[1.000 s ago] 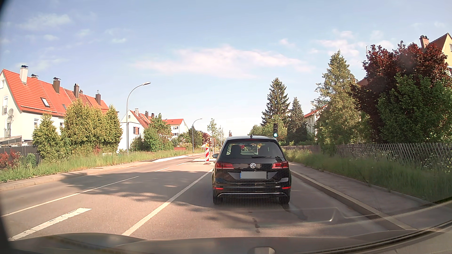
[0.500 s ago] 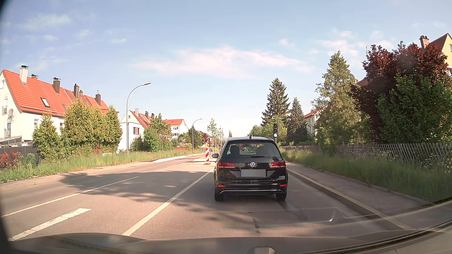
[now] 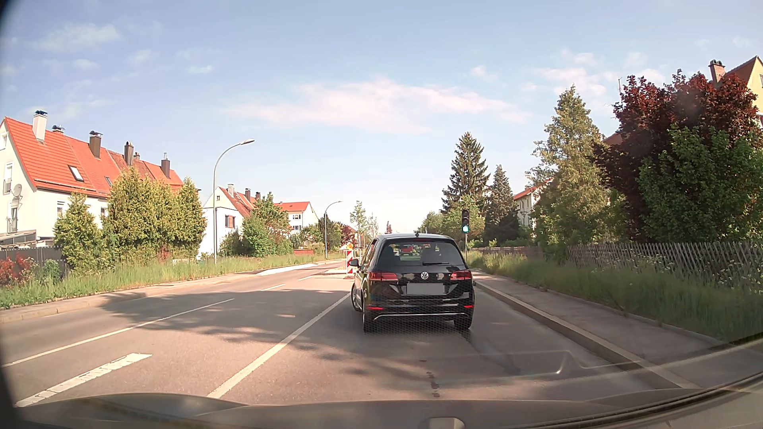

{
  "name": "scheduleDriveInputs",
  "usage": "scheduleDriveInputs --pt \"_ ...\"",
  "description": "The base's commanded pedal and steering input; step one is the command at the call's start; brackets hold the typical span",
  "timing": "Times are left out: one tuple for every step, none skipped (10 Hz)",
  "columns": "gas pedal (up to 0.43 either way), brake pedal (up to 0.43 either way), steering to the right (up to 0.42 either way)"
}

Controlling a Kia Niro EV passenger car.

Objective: Follow the waypoints while adhering to traffic rules and regulations

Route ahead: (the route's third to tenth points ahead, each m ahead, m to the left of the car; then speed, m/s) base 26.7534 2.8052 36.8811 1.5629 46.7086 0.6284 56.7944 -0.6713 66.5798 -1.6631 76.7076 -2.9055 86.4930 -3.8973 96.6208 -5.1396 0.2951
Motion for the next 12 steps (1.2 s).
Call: scheduleDriveInputs --pt "0.098 0.0 -0.009" --pt "0.11 0.0 -0.006" --pt "0.098 0.0 -0.006" --pt "0.098 0.0 -0.006" --pt "0.098 0.0 -0.006" --pt "0.11 0.0 -0.006" --pt "0.138 0.0 -0.008" --pt "0.157 0.0 -0.011" --pt "0.157 0.0 -0.018" --pt "0.157 0.0 -0.028" --pt "0.157 0.0 -0.037" --pt "0.157 0.0 -0.045"
